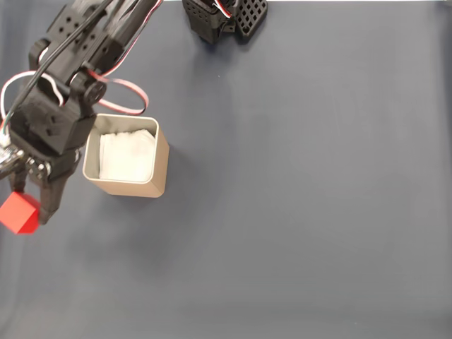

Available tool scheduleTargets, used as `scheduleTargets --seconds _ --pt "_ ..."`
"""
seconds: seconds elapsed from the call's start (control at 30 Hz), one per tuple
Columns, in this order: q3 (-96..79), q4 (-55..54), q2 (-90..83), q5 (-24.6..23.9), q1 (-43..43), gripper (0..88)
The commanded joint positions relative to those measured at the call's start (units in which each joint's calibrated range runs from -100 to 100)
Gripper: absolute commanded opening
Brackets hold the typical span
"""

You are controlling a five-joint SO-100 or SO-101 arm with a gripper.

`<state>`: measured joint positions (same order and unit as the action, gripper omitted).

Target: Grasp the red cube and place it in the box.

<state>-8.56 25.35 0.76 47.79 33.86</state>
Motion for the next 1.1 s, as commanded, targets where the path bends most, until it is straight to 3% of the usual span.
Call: scheduleTargets --seconds 0.0,0.4,1.07 --pt "-0.6 2.3 -8.8 0.2 -0.8 14.7" --pt "-6.3 10.1 -21.9 0.5 -1.9 14.6" --pt "-25.7 12.4 -43.5 1.6 -2.9 14.7"
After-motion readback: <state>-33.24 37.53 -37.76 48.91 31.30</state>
